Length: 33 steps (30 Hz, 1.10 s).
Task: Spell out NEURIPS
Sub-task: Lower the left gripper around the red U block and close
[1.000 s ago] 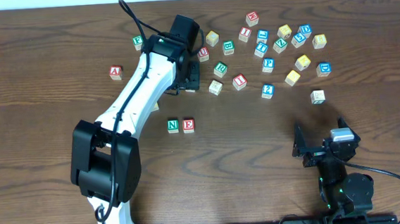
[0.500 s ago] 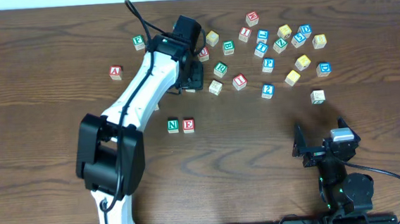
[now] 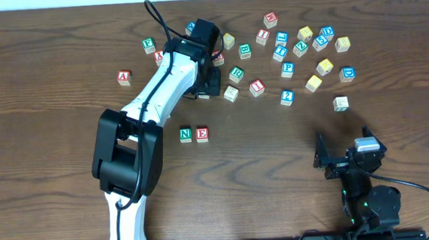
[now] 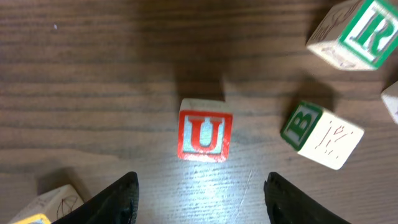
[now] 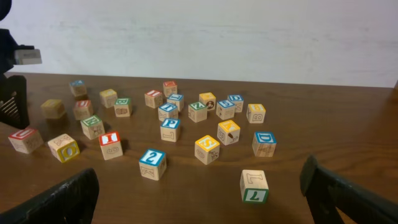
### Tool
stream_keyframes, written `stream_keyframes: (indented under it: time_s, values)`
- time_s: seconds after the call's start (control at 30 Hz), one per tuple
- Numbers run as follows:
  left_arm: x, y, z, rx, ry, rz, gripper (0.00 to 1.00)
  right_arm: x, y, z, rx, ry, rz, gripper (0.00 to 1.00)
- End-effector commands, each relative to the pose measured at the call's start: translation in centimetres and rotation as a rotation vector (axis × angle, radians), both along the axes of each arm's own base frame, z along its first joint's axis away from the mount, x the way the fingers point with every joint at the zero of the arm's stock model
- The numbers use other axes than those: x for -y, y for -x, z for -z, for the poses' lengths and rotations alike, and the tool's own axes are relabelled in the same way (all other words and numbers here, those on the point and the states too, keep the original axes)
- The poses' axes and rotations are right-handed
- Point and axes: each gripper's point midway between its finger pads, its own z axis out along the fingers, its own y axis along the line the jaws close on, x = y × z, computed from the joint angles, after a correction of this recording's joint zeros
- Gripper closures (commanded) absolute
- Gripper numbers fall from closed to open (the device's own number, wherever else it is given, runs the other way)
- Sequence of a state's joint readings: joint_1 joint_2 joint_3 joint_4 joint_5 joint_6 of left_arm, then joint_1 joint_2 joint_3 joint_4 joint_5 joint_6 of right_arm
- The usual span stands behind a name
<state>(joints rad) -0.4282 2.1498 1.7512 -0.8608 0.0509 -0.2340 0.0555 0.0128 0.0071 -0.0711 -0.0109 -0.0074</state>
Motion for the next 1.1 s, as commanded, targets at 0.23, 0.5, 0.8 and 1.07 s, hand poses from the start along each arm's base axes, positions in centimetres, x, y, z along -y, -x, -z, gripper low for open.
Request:
stream_keyframes:
  time_s: [0.23, 0.5, 0.8, 1.07]
  values:
    - [0.3, -0.8, -0.1, 0.018, 0.005, 0.016, 0.37, 0.2, 0.0, 0.1, -0.002, -0.014, 0.010, 0.01]
    - [0.3, -0.9, -0.2, 0.021, 0.006, 0.018, 0.37, 0.2, 0.0, 0.1, -0.002, -0.014, 0.010, 0.01]
    - [0.2, -1.2, 0.0, 0.033, -0.006, 0.015, 0.37, 0.2, 0.0, 0.1, -0.002, -0.014, 0.010, 0.01]
    - [0.2, -1.2, 2.1, 0.001, -0.019, 0.016, 0.38, 0.2, 0.0, 0.1, -0.002, -0.014, 0.010, 0.01]
